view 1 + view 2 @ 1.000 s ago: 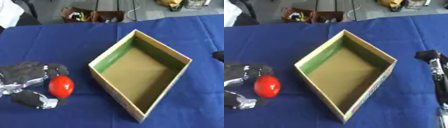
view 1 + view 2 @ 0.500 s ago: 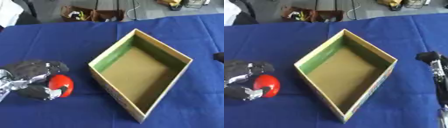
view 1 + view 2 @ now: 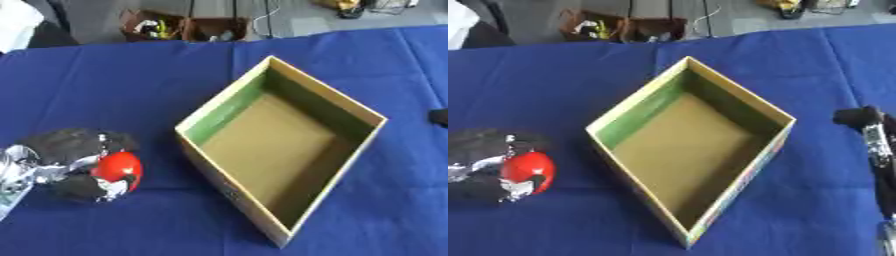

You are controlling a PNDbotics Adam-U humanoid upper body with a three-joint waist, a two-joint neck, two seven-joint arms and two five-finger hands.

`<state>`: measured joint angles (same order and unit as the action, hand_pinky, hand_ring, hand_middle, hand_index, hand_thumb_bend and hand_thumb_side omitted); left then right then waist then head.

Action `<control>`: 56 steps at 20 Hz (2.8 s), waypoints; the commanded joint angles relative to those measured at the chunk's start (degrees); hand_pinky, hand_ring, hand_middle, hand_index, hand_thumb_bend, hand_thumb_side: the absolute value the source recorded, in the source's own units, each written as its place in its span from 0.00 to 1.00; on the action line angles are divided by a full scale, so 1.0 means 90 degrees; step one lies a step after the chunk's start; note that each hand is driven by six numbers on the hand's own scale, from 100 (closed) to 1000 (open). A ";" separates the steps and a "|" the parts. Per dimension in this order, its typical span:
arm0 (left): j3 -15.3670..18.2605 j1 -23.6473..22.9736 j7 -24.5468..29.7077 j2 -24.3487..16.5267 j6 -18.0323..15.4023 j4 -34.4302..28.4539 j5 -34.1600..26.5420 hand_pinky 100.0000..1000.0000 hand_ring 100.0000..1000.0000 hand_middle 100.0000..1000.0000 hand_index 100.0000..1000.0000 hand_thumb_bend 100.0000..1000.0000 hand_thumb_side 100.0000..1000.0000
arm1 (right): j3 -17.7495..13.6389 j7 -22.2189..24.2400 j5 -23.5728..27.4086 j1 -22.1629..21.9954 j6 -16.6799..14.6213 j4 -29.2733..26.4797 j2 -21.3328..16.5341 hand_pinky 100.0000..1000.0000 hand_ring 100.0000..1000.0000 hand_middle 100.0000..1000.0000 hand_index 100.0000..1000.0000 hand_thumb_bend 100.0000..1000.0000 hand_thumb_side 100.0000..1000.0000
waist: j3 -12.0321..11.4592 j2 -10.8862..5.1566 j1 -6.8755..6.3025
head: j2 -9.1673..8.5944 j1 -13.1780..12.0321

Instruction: Pick up objects on the table and place them in the box.

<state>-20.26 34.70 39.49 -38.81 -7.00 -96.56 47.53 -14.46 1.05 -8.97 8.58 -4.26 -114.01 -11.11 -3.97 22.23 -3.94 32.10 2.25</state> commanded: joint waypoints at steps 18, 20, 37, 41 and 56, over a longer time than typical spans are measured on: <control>0.0037 0.0033 0.0642 -0.0147 -0.0175 0.0206 -0.0275 0.26 0.72 0.94 1.00 0.32 0.90 | -0.0009 0.0007 -0.0008 0.0069 -0.0038 -0.0064 -0.0025 0.86 0.76 0.53 0.63 0.00 0.88 | 0.0010 -0.0089 0.0013 | -0.0107 -0.0047; 0.0021 0.0036 0.0629 -0.0141 -0.0114 0.0246 -0.0314 0.26 0.72 0.93 1.00 0.27 0.83 | -0.0007 0.0010 -0.0004 0.0072 -0.0038 -0.0064 -0.0023 0.86 0.76 0.53 0.63 0.00 0.88 | 0.0010 -0.0089 0.0013 | -0.0109 -0.0053; -0.0014 0.0010 0.0491 -0.0104 0.0389 0.0273 -0.0698 0.20 0.84 0.88 1.00 0.00 0.16 | -0.0027 -0.0039 -0.0003 0.0075 -0.0030 -0.0064 -0.0026 0.86 0.76 0.52 0.63 0.00 0.87 | 0.0016 -0.0097 -0.0007 | -0.0145 -0.0007; 0.0017 0.0037 0.0380 -0.0121 0.0483 0.0208 -0.0879 0.19 0.83 0.86 1.00 0.00 0.16 | -0.0032 -0.0048 -0.0004 0.0067 -0.0027 -0.0064 -0.0032 0.86 0.76 0.53 0.63 0.00 0.87 | 0.0018 -0.0108 -0.0015 | -0.0147 0.0003; 0.0449 0.0436 -0.0094 -0.0695 0.0521 -0.0948 -0.1310 0.08 0.76 0.72 0.85 0.00 0.18 | -0.0045 -0.0067 0.0047 0.0058 0.0025 -0.0064 -0.0090 0.86 0.76 0.53 0.63 0.00 0.87 | 0.0012 -0.0193 -0.0097 | -0.0138 0.0005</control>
<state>-17.70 37.50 39.20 -42.61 -2.42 -103.41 36.24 -14.51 0.60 -8.86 8.88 -4.12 -114.01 -10.87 -3.87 21.91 -4.90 31.54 2.24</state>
